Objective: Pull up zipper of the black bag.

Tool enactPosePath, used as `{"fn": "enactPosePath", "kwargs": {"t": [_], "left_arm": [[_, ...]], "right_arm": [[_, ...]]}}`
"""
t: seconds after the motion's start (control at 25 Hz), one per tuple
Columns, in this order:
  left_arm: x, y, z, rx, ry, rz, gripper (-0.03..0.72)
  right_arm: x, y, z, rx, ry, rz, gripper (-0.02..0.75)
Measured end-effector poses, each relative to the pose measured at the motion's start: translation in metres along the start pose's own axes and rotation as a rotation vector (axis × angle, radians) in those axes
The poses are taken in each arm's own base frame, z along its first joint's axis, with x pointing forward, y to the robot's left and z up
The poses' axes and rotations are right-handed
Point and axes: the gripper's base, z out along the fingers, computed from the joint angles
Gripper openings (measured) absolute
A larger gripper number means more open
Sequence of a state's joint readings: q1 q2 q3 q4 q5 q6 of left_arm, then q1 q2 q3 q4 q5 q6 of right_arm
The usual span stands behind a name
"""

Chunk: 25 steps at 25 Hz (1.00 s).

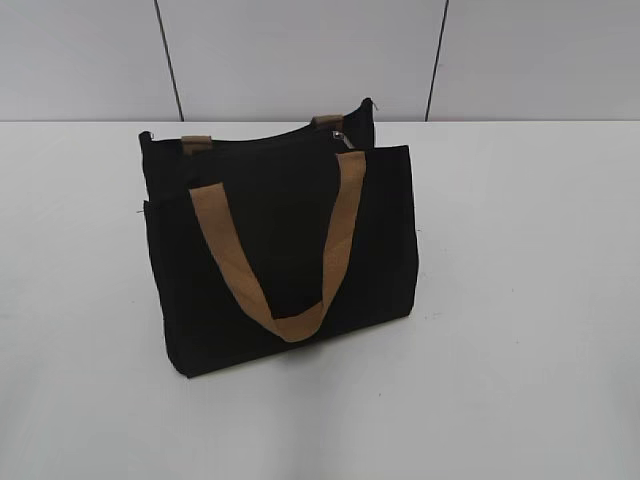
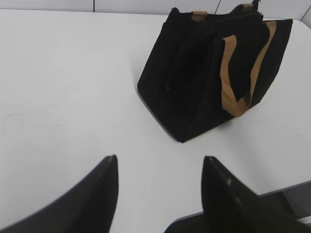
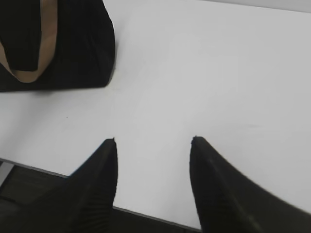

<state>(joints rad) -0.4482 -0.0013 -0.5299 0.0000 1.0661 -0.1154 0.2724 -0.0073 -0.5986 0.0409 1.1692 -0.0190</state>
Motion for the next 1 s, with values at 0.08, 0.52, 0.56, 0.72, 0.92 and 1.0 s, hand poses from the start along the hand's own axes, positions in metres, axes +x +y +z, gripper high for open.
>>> {"fn": "enactPosePath", "kwargs": {"t": [0.08,0.52,0.56,0.72,0.92,1.0], "left_arm": [[0.001,0.000,0.000,0.000,-0.002,-0.001,0.414],[0.000,0.001,-0.001,-0.011,-0.012,0.006,0.414],[0.000,0.001,-0.001,-0.011,-0.012,0.006,0.414],[0.000,0.001,-0.001,-0.013,-0.012,0.007,0.414],[0.000,0.001,-0.001,-0.013,-0.012,0.007,0.414],[0.000,0.001,-0.001,-0.013,-0.012,0.007,0.414]], "right_arm": [[0.005,-0.001,0.009,0.008,0.026,0.001,0.381],[0.015,-0.004,0.026,0.029,0.049,-0.006,0.381],[0.015,-0.004,0.026,0.030,0.049,-0.006,0.381],[0.015,-0.004,0.026,0.030,0.049,-0.006,0.381],[0.015,-0.004,0.026,0.030,0.049,-0.006,0.381],[0.015,-0.004,0.026,0.029,0.049,-0.006,0.381]]}}
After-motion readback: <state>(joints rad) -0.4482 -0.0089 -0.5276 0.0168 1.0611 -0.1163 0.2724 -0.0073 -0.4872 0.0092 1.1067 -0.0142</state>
